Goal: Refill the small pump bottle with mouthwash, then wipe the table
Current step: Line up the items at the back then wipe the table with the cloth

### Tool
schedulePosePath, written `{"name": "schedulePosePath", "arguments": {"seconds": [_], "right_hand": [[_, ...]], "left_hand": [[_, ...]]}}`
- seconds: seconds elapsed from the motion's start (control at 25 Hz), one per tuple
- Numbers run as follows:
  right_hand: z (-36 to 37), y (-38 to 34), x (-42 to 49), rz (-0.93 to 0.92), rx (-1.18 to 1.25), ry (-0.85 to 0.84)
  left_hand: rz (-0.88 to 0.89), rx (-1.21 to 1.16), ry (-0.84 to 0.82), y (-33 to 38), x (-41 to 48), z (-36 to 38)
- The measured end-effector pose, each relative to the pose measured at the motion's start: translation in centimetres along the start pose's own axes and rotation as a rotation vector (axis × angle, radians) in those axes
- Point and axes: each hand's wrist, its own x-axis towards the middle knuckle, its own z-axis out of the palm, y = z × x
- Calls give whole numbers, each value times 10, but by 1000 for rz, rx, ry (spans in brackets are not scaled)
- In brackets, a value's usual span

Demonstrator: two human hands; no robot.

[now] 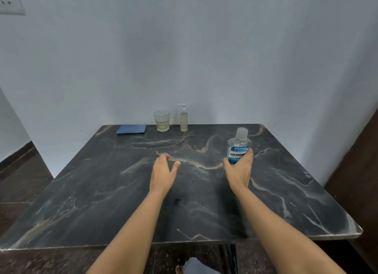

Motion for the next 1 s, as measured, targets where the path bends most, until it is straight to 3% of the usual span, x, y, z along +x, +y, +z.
{"name": "schedulePosePath", "arguments": {"seconds": [0.28,0.56,1.0], "right_hand": [[97,-26,107,-84,67,-63],[187,-1,195,-75,-5,-35],[216,27,230,-26,-3,-25]], "left_hand": [[40,28,16,-22,112,22],[84,70,53,-60,217,44],[93,90,82,-97,236,52]]}}
